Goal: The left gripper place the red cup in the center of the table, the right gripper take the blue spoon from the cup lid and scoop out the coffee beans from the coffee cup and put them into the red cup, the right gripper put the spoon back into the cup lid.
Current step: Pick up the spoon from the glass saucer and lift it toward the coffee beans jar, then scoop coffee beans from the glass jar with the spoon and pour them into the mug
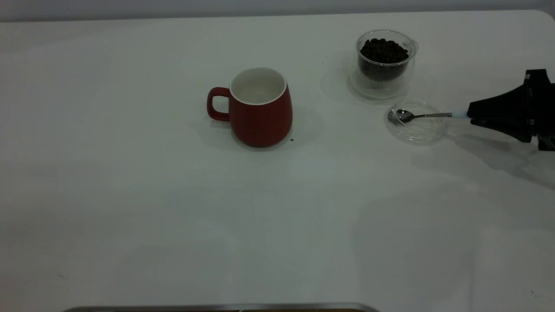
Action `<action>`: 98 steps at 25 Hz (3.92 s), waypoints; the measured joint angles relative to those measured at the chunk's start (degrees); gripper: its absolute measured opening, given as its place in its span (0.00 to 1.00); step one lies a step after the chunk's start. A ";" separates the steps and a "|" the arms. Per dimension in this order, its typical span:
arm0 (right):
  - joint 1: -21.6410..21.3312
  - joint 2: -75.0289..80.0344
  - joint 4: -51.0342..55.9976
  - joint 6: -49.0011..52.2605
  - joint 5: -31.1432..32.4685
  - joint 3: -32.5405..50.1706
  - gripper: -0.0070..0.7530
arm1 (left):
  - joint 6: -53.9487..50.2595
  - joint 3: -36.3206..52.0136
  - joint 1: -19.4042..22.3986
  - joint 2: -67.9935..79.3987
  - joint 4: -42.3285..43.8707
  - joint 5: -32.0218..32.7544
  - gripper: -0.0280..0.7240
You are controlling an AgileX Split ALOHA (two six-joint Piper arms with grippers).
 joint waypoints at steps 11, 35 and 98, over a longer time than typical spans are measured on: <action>0.00 -10.32 -9.81 11.70 -8.63 0.05 0.15 | 0.00 0.00 0.00 0.00 0.00 0.00 0.75; 18.43 -25.75 2.58 6.14 -32.09 -3.05 0.15 | 0.00 0.00 0.00 0.00 0.00 0.00 0.75; 8.22 -8.45 3.38 20.89 -4.71 -5.96 0.15 | 0.00 0.00 0.00 0.00 0.00 0.00 0.75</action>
